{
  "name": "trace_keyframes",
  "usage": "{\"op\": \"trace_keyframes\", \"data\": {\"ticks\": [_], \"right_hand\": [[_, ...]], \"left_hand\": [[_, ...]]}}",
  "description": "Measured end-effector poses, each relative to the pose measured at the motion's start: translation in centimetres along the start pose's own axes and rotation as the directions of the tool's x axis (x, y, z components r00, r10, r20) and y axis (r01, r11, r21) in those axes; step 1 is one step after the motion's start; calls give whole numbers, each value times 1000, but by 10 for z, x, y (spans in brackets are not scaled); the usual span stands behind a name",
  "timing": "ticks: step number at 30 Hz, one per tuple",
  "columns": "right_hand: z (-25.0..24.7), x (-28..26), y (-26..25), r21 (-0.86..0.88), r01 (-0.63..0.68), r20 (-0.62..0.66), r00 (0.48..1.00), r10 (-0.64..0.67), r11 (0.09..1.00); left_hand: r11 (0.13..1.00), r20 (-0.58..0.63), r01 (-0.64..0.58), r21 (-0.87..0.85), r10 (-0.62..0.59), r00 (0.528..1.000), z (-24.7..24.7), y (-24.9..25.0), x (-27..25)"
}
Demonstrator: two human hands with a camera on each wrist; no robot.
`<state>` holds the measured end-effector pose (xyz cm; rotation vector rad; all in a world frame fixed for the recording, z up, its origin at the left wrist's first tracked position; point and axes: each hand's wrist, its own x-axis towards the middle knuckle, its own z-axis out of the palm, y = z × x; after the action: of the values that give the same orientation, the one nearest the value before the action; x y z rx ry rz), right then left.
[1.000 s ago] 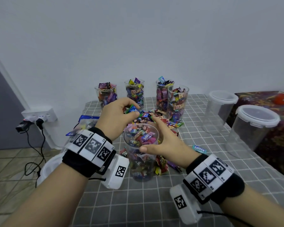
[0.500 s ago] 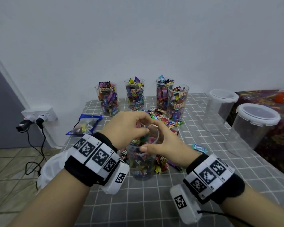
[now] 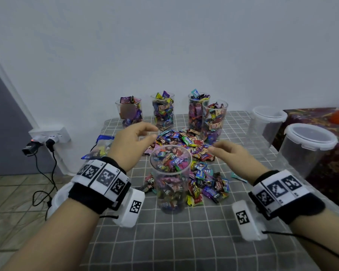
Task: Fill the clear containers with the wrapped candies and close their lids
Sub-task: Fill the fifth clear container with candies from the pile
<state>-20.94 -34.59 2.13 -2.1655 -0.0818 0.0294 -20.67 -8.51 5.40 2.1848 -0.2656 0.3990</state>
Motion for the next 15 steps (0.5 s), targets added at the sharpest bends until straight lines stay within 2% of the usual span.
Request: {"op": "trace_keyframes", "data": {"ticks": [2, 4, 6, 10, 13, 15], "right_hand": [[-9, 6, 11, -226, -102, 6, 994, 106, 969], [-15, 8, 20, -441, -175, 41, 976, 214, 880], [-17, 6, 26, -562, -208, 72, 952, 298, 801], [-8, 2, 31, -647, -254, 130, 892, 432, 719], [3, 4, 28, -680, -203, 190, 880, 436, 704], [10, 6, 26, -658, -160, 253, 874, 416, 736]], "left_hand": [[995, 37, 81, 59, -83, 996, 0, -10, 1], [977, 114, 148, 154, -166, 979, 0, -20, 1], [954, 228, 178, 242, -234, 945, 2, -30, 0], [869, 419, 150, 471, -370, 829, 15, -50, -3], [813, 510, 81, 577, -435, 742, 28, -59, -5], [758, 509, 41, 651, -476, 717, 38, -63, -5]]}}
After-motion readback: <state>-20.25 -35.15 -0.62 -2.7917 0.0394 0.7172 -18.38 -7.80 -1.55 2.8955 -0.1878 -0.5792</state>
